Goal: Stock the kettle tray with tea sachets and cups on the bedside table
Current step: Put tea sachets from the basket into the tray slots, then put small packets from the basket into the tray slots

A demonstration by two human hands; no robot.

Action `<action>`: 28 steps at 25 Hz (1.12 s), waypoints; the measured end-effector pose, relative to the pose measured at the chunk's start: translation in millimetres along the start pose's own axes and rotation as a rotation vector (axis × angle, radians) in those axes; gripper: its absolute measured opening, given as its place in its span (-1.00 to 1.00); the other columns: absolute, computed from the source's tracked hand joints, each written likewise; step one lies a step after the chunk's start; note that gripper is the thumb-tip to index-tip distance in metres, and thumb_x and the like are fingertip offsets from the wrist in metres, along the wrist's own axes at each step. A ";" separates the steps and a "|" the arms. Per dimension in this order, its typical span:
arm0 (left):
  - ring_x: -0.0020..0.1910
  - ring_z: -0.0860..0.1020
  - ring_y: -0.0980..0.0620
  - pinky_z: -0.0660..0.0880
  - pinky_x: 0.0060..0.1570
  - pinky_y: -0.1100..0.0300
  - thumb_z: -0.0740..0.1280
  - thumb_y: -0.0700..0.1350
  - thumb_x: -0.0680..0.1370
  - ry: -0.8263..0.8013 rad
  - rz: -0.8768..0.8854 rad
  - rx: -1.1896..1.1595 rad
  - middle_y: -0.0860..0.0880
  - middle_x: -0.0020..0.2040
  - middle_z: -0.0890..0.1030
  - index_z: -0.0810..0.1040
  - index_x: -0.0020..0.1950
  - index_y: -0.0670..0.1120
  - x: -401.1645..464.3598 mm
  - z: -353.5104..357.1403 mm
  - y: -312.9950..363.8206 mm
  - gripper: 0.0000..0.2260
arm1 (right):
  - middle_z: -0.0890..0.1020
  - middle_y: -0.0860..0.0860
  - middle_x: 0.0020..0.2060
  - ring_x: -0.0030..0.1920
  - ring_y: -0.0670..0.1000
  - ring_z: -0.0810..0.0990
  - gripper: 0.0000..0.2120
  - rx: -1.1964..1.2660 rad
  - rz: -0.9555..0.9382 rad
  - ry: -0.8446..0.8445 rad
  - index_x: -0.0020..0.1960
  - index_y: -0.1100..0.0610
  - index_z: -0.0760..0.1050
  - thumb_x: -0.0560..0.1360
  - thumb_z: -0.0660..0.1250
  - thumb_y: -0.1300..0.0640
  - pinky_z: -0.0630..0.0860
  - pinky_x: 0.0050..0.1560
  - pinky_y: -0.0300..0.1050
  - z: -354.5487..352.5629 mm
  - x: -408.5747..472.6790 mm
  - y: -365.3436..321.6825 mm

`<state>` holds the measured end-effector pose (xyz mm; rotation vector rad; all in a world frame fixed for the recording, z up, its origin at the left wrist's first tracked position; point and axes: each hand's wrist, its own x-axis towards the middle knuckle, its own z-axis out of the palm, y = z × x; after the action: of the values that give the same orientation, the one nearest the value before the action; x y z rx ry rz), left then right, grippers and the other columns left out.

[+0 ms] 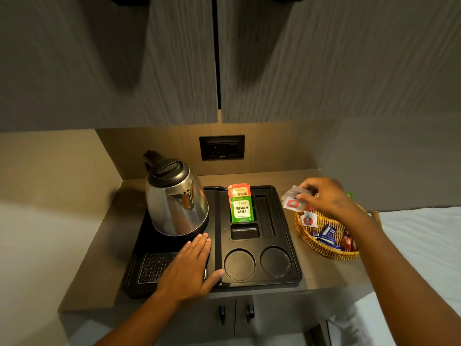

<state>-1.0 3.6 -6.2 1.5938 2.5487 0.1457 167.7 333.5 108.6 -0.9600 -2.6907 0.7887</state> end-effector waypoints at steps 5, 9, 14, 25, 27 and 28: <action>0.57 -0.15 0.06 -0.14 0.54 0.08 -0.24 0.48 0.45 -0.006 -0.013 -0.005 0.00 0.60 -0.08 -0.11 0.57 -0.02 -1.1 -0.2 -0.4 -0.16 | 0.63 -0.10 -0.10 -0.08 -0.12 0.59 -0.94 0.047 -0.164 -0.261 -0.07 -0.04 0.56 0.48 0.35 0.01 0.55 -0.10 -0.17 98.9 13.2 -54.8; 0.57 -0.14 0.05 -0.14 0.54 0.08 -0.25 0.47 0.44 -0.003 -0.002 -0.007 -0.02 0.60 -0.07 -0.09 0.57 -0.03 -0.8 -2.1 2.6 -0.15 | 0.65 -0.04 -0.01 -0.03 -0.04 0.61 -0.84 -0.019 -0.122 -0.346 0.01 0.00 0.58 0.44 0.40 0.02 0.57 -0.03 -0.06 123.3 21.1 -54.4; 0.57 -0.16 0.06 -0.14 0.54 0.09 -0.30 0.49 0.40 0.006 -0.009 -0.016 0.00 0.60 -0.11 -0.12 0.57 -0.01 0.6 0.2 1.9 -0.13 | 0.62 -0.04 0.05 0.02 -0.05 0.58 -0.61 0.023 -0.021 -0.023 0.19 -0.04 0.50 0.39 0.46 0.09 0.51 -0.03 -0.18 79.7 8.1 -19.1; 0.56 -0.14 0.07 -0.16 0.50 0.10 -0.22 0.48 0.45 0.019 0.001 0.002 0.00 0.60 -0.04 -0.05 0.57 -0.04 2.0 5.7 -1.9 -0.16 | 0.56 -0.11 0.01 0.04 -0.04 0.53 -0.58 -0.292 0.261 -0.454 0.12 -0.10 0.57 0.30 0.55 0.12 0.51 -0.05 -0.18 19.8 -23.6 86.5; 0.55 -0.15 0.07 -0.17 0.50 0.11 -0.25 0.48 0.44 0.011 0.000 0.007 0.00 0.60 -0.05 -0.07 0.57 -0.04 1.8 4.1 -1.3 -0.15 | 0.60 -0.15 -0.11 -0.06 -0.08 0.56 -0.75 -0.273 0.242 -0.412 -0.09 -0.10 0.60 0.29 0.56 0.10 0.52 -0.12 -0.21 23.0 -21.0 85.0; 0.55 -0.16 0.07 -0.17 0.50 0.12 -0.26 0.48 0.43 0.006 -0.003 0.007 0.00 0.60 -0.06 -0.08 0.57 -0.03 1.9 3.4 -0.9 -0.14 | 0.61 -0.13 -0.16 -0.10 -0.09 0.56 -0.81 -0.255 0.244 -0.395 -0.18 -0.08 0.59 0.28 0.56 0.11 0.52 -0.16 -0.21 24.6 -20.3 84.0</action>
<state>-2.0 4.9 -9.8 1.5944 2.5588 0.1425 220.3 365.0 43.0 -1.3362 -3.1117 0.7579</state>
